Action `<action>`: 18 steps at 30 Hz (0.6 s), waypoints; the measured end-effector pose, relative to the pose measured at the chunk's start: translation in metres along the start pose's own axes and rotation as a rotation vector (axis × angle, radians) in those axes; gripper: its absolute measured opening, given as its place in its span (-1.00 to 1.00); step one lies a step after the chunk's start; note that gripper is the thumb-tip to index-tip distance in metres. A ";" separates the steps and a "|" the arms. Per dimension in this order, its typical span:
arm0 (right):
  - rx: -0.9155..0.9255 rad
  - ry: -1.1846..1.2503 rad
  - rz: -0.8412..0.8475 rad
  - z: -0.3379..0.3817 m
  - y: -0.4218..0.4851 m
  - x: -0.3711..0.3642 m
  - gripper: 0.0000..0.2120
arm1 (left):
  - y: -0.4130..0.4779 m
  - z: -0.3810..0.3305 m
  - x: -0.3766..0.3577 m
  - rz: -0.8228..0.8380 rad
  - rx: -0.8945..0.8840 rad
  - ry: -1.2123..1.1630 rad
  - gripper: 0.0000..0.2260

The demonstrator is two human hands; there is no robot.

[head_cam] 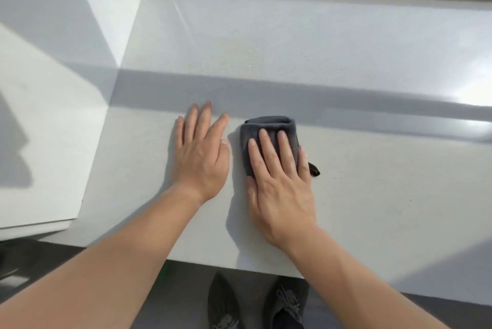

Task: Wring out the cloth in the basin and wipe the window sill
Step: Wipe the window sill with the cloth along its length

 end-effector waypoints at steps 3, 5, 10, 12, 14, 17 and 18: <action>0.112 0.000 0.026 -0.004 -0.011 -0.004 -0.42 | -0.001 0.003 0.000 -0.036 -0.008 -0.105 -0.48; -0.004 -0.019 -0.016 -0.036 0.000 0.003 -0.42 | -0.003 0.003 0.001 -0.040 -0.022 -0.158 -0.50; -0.385 0.002 -0.048 -0.074 0.016 0.014 -0.40 | -0.004 0.005 0.007 -0.008 -0.050 -0.273 -0.58; -0.281 -0.008 -0.053 -0.032 -0.009 0.005 -0.39 | -0.005 0.006 0.009 0.004 -0.044 -0.302 -0.58; -0.076 -0.008 0.004 0.018 -0.048 -0.011 -0.40 | -0.020 0.011 0.014 -0.029 -0.069 -0.291 -0.58; 0.084 -0.004 0.087 0.025 -0.078 -0.014 -0.43 | -0.063 0.013 0.016 -0.032 -0.111 -0.188 -0.60; 0.064 -0.022 0.081 0.010 -0.078 -0.013 -0.43 | -0.078 0.014 0.015 -0.004 -0.117 -0.163 -0.59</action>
Point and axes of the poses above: each hand's wrist, its own y-axis towards the middle knuckle, its own x-axis out of the back of the hand, z = x × y, the point moved 5 cm from there along y, towards the middle knuckle, and after that the axes turned 4 degrees about -x, right-handed, at the moved point
